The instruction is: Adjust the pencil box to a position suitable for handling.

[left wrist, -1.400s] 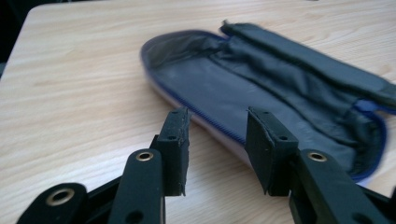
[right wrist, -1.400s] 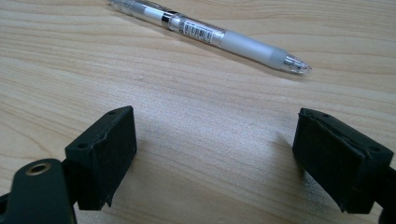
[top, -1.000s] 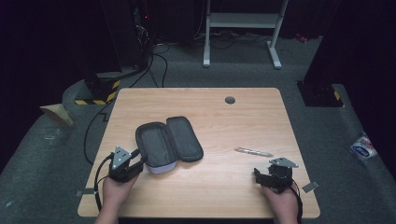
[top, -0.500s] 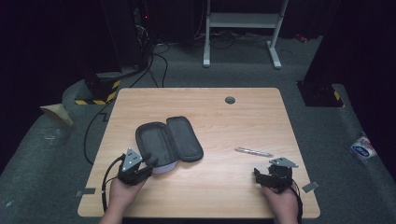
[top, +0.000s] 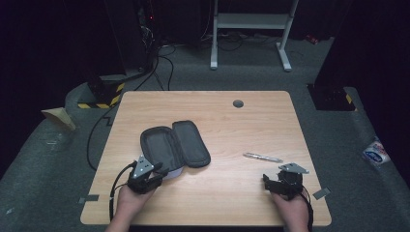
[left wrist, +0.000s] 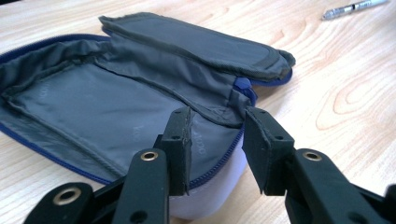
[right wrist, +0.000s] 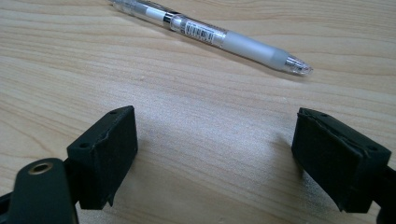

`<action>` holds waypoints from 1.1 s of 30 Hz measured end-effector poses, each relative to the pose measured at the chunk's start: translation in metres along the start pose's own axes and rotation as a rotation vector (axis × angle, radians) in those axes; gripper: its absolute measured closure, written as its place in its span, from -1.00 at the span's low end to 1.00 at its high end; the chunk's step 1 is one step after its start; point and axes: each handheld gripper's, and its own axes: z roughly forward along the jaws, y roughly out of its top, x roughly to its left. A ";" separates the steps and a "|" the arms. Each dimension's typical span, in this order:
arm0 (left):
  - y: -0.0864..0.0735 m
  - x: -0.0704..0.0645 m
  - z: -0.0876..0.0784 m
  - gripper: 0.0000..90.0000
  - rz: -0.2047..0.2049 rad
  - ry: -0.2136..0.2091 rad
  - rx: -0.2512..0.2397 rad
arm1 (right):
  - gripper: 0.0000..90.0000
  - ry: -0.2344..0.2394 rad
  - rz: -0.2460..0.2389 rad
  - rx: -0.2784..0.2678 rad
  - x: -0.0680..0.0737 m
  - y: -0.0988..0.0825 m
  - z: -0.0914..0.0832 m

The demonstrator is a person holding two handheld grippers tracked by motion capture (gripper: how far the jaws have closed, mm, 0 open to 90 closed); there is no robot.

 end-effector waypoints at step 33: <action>0.006 -0.069 0.027 0.80 0.143 -0.134 0.012 | -0.68 -0.002 -0.007 -0.002 0.000 0.000 0.000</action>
